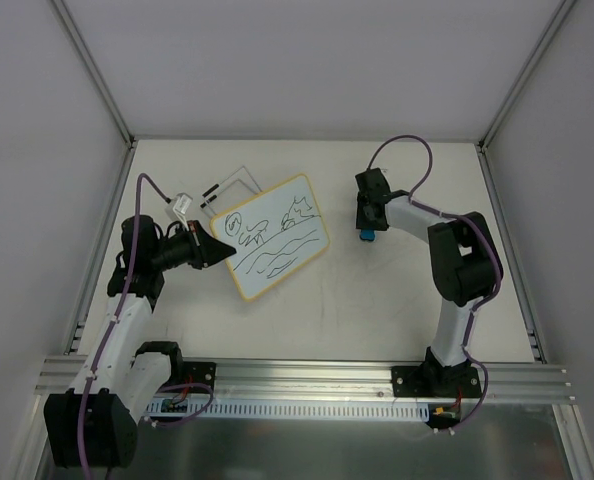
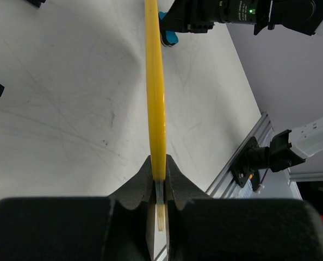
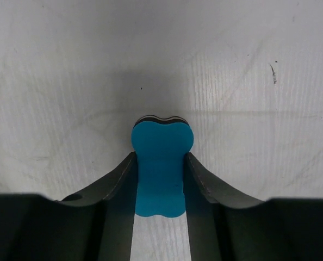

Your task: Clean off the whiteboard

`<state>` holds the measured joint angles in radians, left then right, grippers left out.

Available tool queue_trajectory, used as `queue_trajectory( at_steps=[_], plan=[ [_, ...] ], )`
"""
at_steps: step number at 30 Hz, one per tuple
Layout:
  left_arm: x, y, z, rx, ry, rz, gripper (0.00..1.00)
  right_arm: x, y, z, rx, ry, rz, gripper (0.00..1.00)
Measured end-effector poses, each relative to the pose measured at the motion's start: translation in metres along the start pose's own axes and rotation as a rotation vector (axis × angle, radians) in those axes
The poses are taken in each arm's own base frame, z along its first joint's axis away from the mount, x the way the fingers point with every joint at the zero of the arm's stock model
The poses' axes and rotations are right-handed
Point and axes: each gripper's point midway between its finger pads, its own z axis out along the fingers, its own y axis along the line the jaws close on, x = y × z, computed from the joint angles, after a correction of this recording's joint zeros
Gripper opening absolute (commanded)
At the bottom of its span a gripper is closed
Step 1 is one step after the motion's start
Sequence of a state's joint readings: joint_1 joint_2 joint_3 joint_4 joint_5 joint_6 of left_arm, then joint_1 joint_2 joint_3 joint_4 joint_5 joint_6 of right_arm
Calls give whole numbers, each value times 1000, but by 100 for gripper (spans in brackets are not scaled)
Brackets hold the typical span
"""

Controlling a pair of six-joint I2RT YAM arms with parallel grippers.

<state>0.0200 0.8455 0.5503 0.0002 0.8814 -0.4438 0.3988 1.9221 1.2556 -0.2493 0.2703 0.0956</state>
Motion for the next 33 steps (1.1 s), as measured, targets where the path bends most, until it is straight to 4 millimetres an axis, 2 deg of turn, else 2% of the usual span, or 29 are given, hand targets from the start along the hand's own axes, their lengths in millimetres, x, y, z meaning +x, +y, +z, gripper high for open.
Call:
queue_trajectory(
  at_steps=[1,2,9,12,15,19,23,28,33],
  plan=[
    [0,1,0,-1,2,-3,0,0,0,0,1,1,-2,27],
    [1,1,1,-2,3,-5,0,0,0,0,1,1,-2,24],
    [2,4,2,-8,9,-11,0,-1,5,0,-34,-4,-4,10],
    [1,7,2,-20,4,-3,0,10,8,-10,-88,-14,-4,10],
    [-1,11,2,-41,-5,3,0,22,11,-33,-144,-38,-16,11],
    [-1,18,2,-77,-12,11,0,23,37,-72,-266,-153,-49,10],
    [0,22,2,-98,-10,11,0,29,74,-103,-423,-274,-96,8],
    [4,24,6,-103,6,41,0,53,108,-112,-542,-320,-155,4],
    [7,21,8,-93,26,74,0,60,132,-112,-607,-341,-183,2]
  ],
)
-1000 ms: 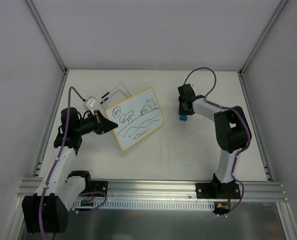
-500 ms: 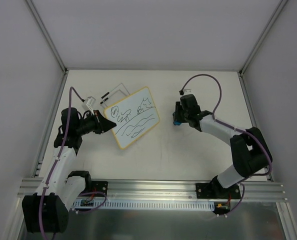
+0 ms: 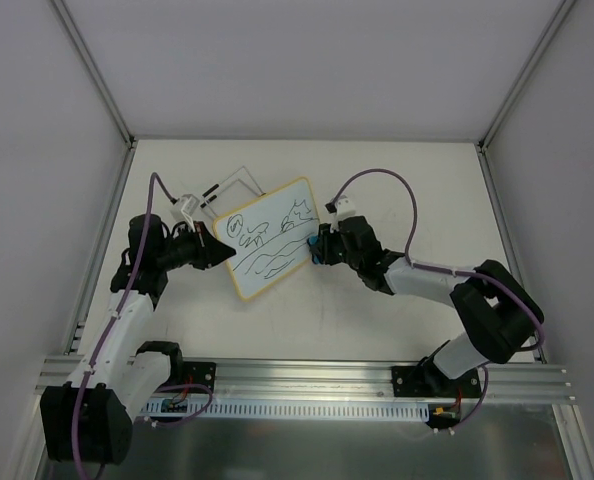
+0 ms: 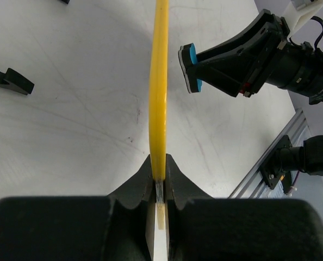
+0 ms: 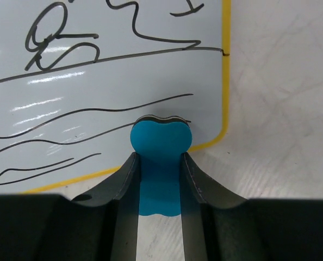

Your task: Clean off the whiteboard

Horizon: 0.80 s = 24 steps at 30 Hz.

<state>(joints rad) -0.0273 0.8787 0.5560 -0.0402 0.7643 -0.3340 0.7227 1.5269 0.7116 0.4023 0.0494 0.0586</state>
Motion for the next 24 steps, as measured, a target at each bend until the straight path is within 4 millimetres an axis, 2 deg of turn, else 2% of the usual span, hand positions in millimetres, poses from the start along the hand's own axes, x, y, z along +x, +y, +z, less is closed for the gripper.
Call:
queue_trajectory(
  at_steps=[8,16,24],
  plan=[
    [-14,-4,-1,-7,-6,19,0,-4,6,5,-22,-29,-24,1],
    [-14,-4,-1,-7,-4,23,0,-12,2,9,6,-61,-31,0],
    [-12,-6,-3,-6,-4,23,0,-14,-5,27,52,-55,-16,0]
  ],
)
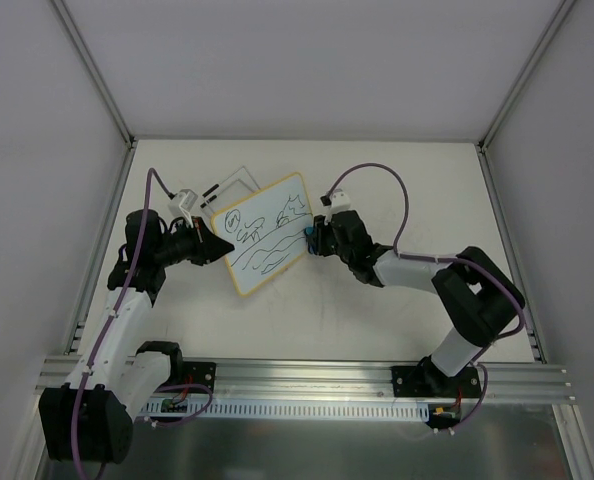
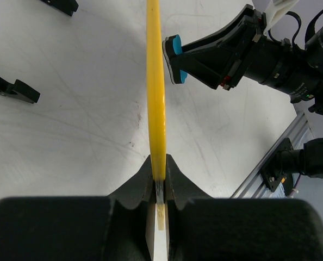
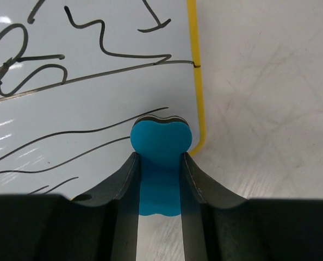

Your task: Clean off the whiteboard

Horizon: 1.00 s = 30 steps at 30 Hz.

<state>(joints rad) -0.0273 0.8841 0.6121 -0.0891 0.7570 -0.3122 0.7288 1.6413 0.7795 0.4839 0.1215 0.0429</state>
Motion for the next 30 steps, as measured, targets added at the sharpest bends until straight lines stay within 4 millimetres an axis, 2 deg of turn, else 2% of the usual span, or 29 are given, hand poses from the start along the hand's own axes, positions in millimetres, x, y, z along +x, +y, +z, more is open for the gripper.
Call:
queue_trajectory(
  at_steps=[9,20,30],
  plan=[
    [1,0,0,3,4,-4,0,7,9,11,-28,8,82,0],
    [0,1,1,-1,3,-9,0,25,30,5,-85,16,111,0],
    [-5,6,4,-15,-15,-2,0,37,80,-4,-207,17,74,0]
  ],
)
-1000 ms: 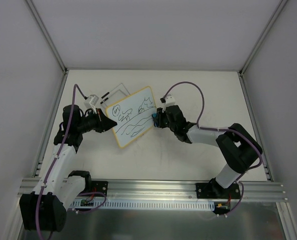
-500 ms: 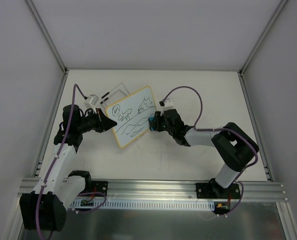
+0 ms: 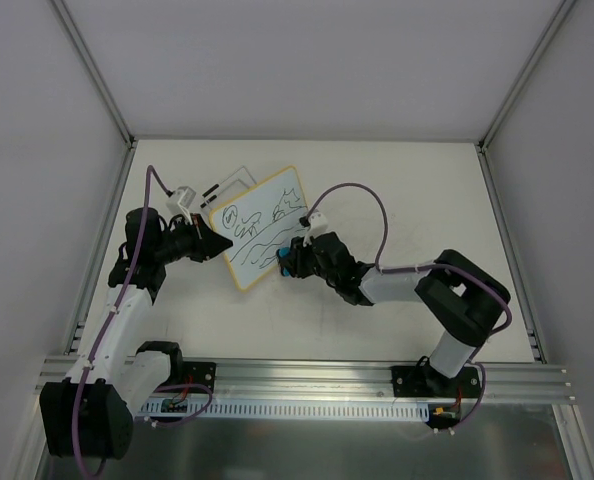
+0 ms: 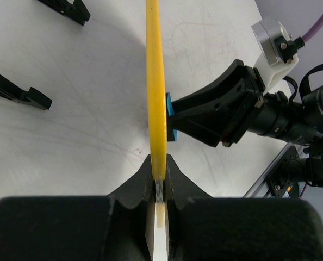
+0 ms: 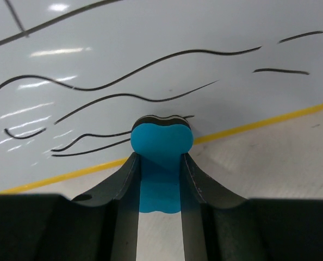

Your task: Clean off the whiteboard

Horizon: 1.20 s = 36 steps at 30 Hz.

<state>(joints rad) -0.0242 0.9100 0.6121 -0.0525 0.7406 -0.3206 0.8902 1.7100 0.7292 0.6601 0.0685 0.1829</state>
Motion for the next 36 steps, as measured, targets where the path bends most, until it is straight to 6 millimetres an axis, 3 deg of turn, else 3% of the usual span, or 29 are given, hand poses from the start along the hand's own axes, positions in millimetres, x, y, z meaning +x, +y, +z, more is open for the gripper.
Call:
queue_trajectory(
  at_steps=[5,11,15,20,22,30,36],
  plan=[
    [-2,2,0,-10,-10,9,0,7,32,-2,-70,13,-30,0],
    [-4,4,1,-14,-14,27,0,1,74,-3,-165,-3,-59,0],
    [-4,4,2,-14,-14,29,0,-1,77,-3,-170,-8,-63,0],
    [-4,4,2,-14,-13,29,0,-2,69,-2,-147,-19,-54,0],
    [-3,4,2,-14,-12,27,0,-1,57,-1,-118,-22,-44,0],
    [0,2,2,4,2,13,0,9,-16,0,57,-5,16,0],
    [0,2,3,6,5,12,0,12,-16,0,56,1,5,0]
  ],
)
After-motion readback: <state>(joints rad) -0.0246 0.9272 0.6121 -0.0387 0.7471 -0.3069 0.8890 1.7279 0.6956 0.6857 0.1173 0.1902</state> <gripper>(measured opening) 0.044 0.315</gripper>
